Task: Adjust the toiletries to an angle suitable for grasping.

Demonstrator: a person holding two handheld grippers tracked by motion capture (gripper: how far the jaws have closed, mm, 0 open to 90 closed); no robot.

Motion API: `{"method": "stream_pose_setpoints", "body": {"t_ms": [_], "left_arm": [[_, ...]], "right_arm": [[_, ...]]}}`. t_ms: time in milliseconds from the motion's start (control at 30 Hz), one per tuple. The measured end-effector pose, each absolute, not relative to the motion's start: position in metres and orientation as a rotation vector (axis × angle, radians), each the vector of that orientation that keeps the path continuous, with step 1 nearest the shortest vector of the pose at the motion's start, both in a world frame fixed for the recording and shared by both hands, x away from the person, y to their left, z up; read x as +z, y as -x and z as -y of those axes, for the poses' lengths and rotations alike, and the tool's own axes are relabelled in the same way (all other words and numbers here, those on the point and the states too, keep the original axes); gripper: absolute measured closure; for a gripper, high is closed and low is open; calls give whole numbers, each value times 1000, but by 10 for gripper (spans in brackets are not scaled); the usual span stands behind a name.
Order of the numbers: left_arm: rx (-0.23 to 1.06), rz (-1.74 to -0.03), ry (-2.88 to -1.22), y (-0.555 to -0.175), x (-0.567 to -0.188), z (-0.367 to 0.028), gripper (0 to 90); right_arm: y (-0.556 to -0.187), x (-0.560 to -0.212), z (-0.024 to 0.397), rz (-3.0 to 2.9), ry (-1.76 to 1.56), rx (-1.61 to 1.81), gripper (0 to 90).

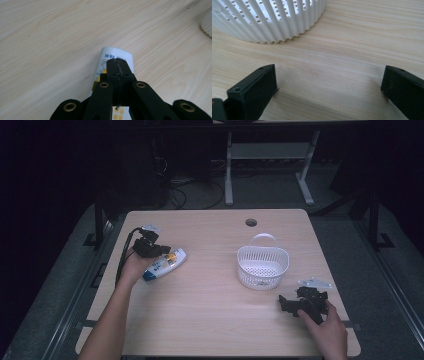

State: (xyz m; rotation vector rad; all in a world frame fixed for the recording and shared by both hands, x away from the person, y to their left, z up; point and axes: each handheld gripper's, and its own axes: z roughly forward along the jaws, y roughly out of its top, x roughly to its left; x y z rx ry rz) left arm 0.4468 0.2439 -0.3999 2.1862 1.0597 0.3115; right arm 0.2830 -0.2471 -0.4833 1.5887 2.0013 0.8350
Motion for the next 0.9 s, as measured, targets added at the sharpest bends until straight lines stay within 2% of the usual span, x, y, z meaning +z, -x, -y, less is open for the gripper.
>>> {"method": "stream_pose_setpoints", "body": {"t_ms": [467,900], "left_arm": [[317,-1084,-2200,-490,-410,-223,900],[270,-1164,-2231,-501,-432,-223,900]], "right_arm": [[-283,-483,247,-2001,-1588,835,0],[-283,-483,247,-2000,-1590,836,0]]}}
